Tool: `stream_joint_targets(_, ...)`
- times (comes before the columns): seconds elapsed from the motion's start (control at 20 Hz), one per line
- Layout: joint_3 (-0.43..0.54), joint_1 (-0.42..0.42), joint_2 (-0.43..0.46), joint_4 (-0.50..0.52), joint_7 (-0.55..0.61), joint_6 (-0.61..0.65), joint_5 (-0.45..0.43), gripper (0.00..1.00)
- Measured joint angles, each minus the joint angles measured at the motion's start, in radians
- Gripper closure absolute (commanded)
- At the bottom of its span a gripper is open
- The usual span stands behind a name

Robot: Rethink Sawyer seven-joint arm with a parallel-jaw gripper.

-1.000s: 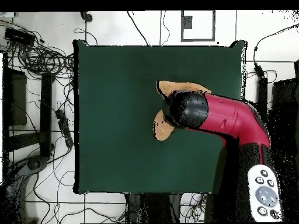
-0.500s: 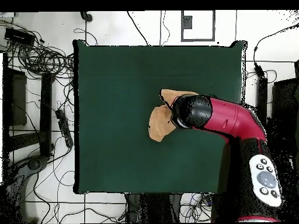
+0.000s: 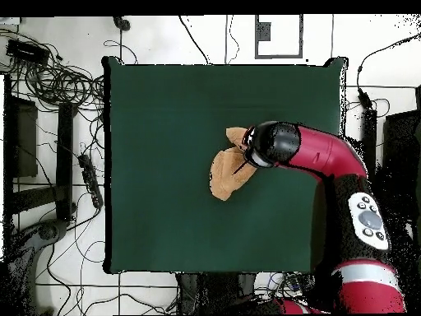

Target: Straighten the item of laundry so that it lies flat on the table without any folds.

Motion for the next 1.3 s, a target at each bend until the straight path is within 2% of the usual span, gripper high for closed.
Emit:
stream_joint_targets(0.25,0.022,-0.002,0.059,-0.056,0.000,0.000,0.000,1.00)
stream_joint_targets(0.4,0.026,-0.008,0.066,-0.057,0.000,0.000,0.000,1.00)
stream_joint_targets(0.9,0.026,-0.060,0.056,-0.053,0.000,0.000,-0.039,1.00)
stream_joint_targets(1.3,0.026,-0.088,-0.002,-0.043,0.000,0.000,-0.089,1.00)
